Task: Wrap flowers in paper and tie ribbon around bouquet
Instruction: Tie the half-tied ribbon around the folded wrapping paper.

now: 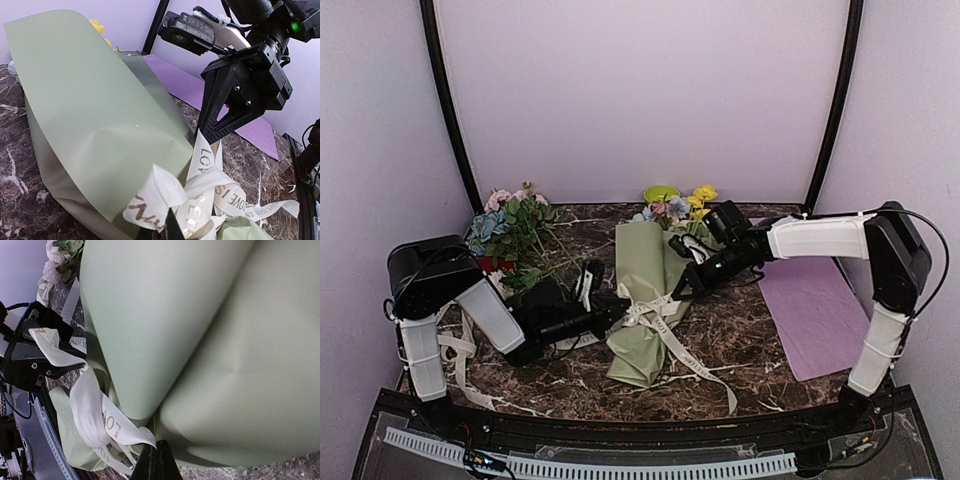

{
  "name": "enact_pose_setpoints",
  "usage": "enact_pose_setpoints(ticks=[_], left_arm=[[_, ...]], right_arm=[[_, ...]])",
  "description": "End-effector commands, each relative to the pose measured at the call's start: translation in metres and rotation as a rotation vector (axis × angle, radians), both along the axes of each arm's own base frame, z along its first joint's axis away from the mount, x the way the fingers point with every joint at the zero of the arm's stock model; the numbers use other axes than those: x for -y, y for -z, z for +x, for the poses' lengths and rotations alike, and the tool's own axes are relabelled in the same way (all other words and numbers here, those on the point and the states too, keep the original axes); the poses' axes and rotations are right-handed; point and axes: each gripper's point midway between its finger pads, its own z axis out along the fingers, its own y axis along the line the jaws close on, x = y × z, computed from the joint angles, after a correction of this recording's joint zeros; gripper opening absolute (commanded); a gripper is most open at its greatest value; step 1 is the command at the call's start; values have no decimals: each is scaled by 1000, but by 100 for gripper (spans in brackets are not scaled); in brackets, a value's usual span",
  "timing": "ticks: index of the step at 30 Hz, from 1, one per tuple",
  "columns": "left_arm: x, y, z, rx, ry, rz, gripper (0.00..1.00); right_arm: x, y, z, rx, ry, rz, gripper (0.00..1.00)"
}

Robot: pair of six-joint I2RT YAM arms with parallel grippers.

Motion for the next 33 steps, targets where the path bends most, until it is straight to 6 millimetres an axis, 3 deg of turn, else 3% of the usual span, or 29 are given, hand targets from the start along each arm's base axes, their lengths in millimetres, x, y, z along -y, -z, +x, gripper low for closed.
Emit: enact_pose_setpoints(ticks=[1,7,12,21,33], left_arm=[[-10,-27,6,17,-60,-79,0],[-30,-10,16,-62,-175,-82,0],[-46,9,24,-157,-270,-78,0],[-73,45,29,-312,-382,-43,0],[-86,64,31,-404,-435,-29,0]], right_arm=[[19,-1,-10,-16,66,-20,0],[44,22,-39,-82,105,-68,0],[75,53,-52,-137,174,-140,0],[110,82,-59,-181,256,-205,0],[140,99,-68,-228,323,-244,0]])
